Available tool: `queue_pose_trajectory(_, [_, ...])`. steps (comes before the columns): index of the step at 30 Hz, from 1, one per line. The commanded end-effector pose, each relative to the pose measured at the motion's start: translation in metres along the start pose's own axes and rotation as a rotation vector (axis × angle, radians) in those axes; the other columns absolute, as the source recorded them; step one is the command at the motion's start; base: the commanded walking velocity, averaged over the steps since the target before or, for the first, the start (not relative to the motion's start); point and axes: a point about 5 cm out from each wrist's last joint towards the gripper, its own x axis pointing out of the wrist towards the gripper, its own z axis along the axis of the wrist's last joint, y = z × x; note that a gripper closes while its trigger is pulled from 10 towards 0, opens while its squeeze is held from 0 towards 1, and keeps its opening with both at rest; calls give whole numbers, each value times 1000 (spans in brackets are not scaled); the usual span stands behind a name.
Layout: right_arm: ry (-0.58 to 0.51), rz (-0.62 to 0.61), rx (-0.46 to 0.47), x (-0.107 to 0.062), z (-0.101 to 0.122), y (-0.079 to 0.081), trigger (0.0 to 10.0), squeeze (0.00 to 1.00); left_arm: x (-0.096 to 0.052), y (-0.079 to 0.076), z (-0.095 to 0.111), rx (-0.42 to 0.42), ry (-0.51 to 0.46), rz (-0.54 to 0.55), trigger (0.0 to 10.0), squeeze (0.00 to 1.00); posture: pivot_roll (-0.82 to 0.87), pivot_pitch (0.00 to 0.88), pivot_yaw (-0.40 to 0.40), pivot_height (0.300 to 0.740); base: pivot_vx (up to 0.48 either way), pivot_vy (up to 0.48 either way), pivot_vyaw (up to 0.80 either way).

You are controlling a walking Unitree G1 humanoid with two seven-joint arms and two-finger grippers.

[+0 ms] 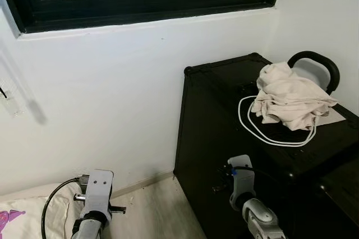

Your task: Clean up the room

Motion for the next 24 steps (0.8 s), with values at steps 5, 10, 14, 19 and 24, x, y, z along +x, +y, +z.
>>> queue_pose_trajectory(5, [-3,-164,46,-10,-2,-33,10000,0,-4,3,-8,8,31,-1,10000,0,-11,99,-36,740,0,0,0])
queue_pose_trajectory(10, [-22,-215,57,-12,0,-42,10000,0,-4,1,-7,6,29,-4,10000,0,-9,95,-36,740,0,0,0])
queue_pose_trajectory(14, [-35,-233,67,-12,3,-43,10000,0,-5,1,-7,5,28,-8,10000,0,-9,94,-37,740,0,0,0])
queue_pose_trajectory(19, [-43,-218,65,-10,3,-37,10000,0,-5,0,-8,5,28,-10,10000,0,-9,95,-38,740,0,0,0])
queue_pose_trajectory(24, [-45,-176,51,-6,3,-25,10000,0,-5,0,-8,5,29,-10,10000,0,-6,95,-38,740,0,0,0])
